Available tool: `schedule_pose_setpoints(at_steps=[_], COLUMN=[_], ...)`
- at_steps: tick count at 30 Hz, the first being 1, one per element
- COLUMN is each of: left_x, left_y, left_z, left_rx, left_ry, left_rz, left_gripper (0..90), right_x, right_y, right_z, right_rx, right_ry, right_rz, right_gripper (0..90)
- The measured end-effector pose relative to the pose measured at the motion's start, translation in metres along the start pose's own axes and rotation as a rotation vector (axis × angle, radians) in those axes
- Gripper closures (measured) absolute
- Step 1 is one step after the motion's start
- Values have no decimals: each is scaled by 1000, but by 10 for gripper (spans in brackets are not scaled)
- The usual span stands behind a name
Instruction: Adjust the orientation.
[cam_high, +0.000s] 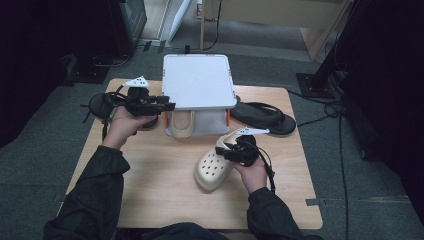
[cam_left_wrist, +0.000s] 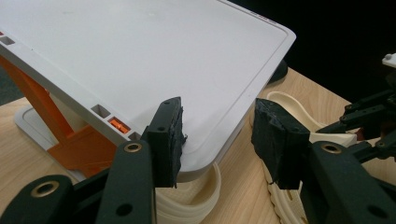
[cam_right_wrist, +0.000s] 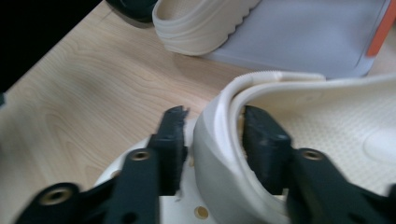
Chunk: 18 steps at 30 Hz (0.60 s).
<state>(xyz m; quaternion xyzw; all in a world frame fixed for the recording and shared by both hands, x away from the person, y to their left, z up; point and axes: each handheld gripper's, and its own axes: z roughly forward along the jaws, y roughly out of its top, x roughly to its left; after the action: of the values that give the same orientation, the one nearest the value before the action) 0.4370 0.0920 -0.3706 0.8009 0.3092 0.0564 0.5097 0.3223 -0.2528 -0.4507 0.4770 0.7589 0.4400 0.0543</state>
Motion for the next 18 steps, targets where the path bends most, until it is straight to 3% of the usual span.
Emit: schedule_pose_setpoints(at_steps=[4, 11, 14, 18], left_x=[0, 0, 0, -1], left_y=[0, 0, 0, 0], left_z=[0, 0, 0, 0], left_rx=[0, 1, 1, 1], left_ry=[1, 1, 2, 4], left_rz=[4, 4, 5, 6], left_gripper=[535, 534, 534, 534], right_x=[4, 12, 13, 18], right_y=[0, -11, -24, -48], right_z=[-9, -46, -56, -55], right_rx=[-22, -80, -57, 29], right_ry=[-14, -44, -34, -10], right_rz=[-34, -124, -132, -165], right_gripper=[509, 542, 603, 633])
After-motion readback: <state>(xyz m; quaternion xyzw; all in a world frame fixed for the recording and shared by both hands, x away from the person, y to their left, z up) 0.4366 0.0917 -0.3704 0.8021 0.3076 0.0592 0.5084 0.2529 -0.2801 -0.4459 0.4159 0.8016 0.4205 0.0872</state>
